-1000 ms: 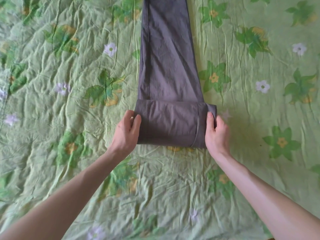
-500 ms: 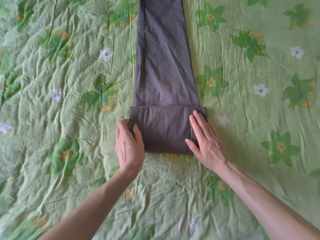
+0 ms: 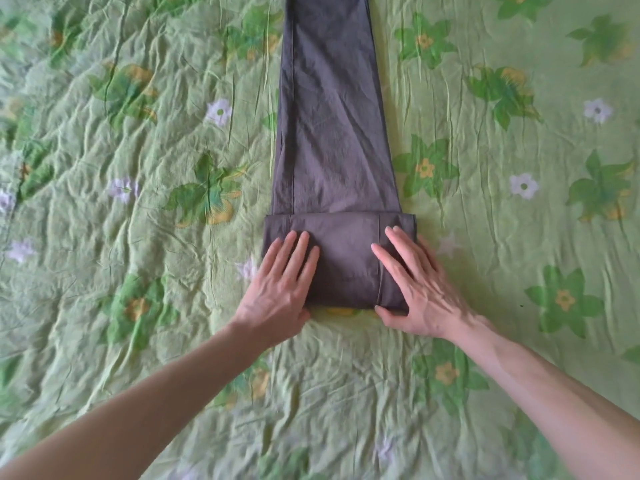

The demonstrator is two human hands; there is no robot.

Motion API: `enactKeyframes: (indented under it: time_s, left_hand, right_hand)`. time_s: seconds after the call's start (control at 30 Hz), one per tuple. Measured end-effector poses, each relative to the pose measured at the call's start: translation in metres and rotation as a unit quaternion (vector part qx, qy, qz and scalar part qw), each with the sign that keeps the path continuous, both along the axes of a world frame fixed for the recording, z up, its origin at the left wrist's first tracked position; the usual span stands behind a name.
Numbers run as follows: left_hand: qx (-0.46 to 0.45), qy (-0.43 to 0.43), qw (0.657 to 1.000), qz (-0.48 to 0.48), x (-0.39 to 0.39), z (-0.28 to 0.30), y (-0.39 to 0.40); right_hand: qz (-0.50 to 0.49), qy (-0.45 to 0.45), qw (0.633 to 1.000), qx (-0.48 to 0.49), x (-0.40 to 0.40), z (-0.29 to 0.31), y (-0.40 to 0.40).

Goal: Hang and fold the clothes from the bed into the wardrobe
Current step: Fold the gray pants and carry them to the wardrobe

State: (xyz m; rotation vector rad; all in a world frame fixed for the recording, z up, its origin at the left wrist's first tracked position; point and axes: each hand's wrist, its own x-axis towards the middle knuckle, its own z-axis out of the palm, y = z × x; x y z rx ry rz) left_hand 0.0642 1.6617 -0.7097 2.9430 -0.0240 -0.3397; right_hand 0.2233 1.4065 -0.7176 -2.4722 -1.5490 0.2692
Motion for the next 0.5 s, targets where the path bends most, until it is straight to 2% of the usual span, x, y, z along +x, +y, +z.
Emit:
enactKeyframes:
  time_s: [0.1, 0.2, 0.37, 0.5]
  left_hand:
    - [0.056, 0.015, 0.998, 0.017, 0.007, 0.006, -0.019]
    - [0.051, 0.031, 0.997, 0.043, 0.009, 0.013, -0.024]
    - [-0.024, 0.078, 0.995, 0.063, 0.0, 0.041, -0.022]
    - [-0.098, 0.168, 0.979, 0.056, -0.002, 0.08, -0.008]
  right_hand:
    - [0.038, -0.013, 0.999, -0.028, -0.004, 0.008, 0.002]
    - [0.004, 0.017, 1.0, -0.024, -0.01, 0.01, 0.003]
    - [-0.006, 0.087, 0.996, 0.024, -0.017, 0.027, -0.007]
    - [-0.019, 0.158, 0.985, 0.063, -0.015, 0.057, -0.016]
